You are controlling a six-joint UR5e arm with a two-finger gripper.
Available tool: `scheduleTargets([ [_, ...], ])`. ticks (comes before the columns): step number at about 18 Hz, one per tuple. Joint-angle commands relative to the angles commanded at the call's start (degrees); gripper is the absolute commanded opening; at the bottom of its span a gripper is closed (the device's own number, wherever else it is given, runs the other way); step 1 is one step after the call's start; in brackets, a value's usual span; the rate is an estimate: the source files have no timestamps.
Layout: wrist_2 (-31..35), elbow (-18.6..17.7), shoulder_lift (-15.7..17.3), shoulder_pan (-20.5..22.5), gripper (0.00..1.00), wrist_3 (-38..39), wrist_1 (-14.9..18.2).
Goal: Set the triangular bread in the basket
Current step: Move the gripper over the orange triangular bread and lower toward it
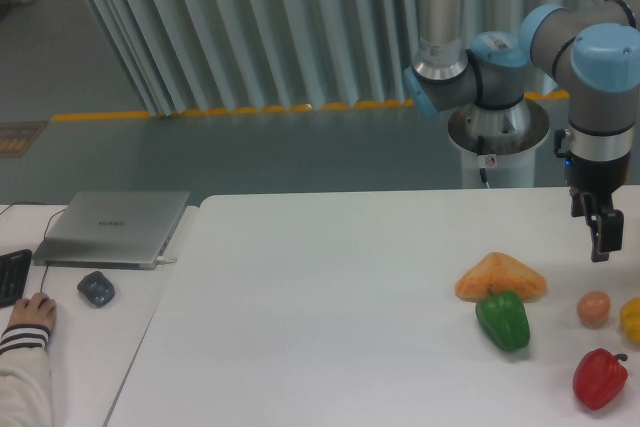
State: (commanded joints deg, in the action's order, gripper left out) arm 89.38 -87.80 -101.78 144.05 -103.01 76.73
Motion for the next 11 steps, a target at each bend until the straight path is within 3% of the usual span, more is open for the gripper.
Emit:
scheduleTargets([
  [7, 0.00, -0.53, 0.09, -0.35, 1.00, 4.38, 0.17],
  [11, -0.09, -4.21, 1.49, -0.35, 1.00, 4.92, -0.35],
])
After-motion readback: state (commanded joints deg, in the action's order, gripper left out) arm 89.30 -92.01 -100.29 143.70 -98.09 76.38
